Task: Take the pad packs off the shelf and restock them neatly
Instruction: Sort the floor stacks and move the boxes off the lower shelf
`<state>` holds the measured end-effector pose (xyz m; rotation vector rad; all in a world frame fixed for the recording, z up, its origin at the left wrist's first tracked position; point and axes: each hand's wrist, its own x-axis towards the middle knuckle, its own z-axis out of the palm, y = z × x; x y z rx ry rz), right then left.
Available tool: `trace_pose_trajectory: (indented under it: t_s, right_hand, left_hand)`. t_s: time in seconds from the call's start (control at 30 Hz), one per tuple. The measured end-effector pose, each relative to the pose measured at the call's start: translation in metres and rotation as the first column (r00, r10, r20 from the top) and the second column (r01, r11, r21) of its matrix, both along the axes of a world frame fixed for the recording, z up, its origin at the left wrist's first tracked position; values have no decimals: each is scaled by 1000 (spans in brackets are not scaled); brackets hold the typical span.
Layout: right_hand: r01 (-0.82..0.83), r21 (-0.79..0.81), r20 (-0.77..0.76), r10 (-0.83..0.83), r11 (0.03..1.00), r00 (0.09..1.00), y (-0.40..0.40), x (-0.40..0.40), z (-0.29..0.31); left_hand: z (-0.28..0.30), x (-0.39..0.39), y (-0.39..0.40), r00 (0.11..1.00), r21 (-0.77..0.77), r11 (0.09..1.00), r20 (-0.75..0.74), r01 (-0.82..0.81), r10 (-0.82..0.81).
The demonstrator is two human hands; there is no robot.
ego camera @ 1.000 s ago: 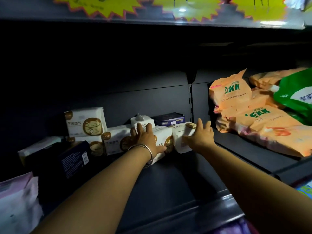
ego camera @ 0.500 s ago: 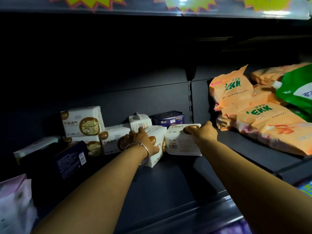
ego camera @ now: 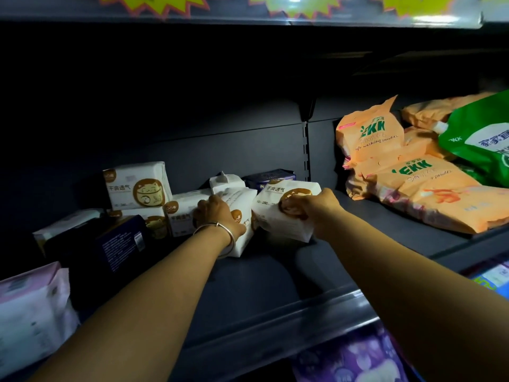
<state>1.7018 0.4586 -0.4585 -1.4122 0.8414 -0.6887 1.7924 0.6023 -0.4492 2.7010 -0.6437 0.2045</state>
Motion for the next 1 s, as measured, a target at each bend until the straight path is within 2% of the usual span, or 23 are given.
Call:
trace_pose_trajectory:
  t_s: [0.07,0.23,0.4,0.67,0.87,1.0]
  right_hand:
    - [15,-45,21,-14,999,1000,10,-7,2]
    - [-57,-183,99,76,982,992,54,-44,8]
    - [-111,-288,187,169,951,968,117,-94,12]
    - [-298,-285,153,351,911,924,214,-179,-20]
    - [-471,-222,-10,481,854,877,257,-224,-80]
    - [-528,-206,-293,463,824,837,262,-248,-136]
  left_hand:
    - [6,-7,10,1000,5,1000,1,-6,6]
    - [22,-33,52,1000,40,999,21,-21,21]
    - [31,-70,121,999,-96,995,-42,20,-24]
    - [19,-143,252,987,-199,980,-157,-9,-23]
    - [-38,-188,324,981,-119,993,-196,-20,-3]
    - [-91,-213,338,964,71,997,-266,34,-14]
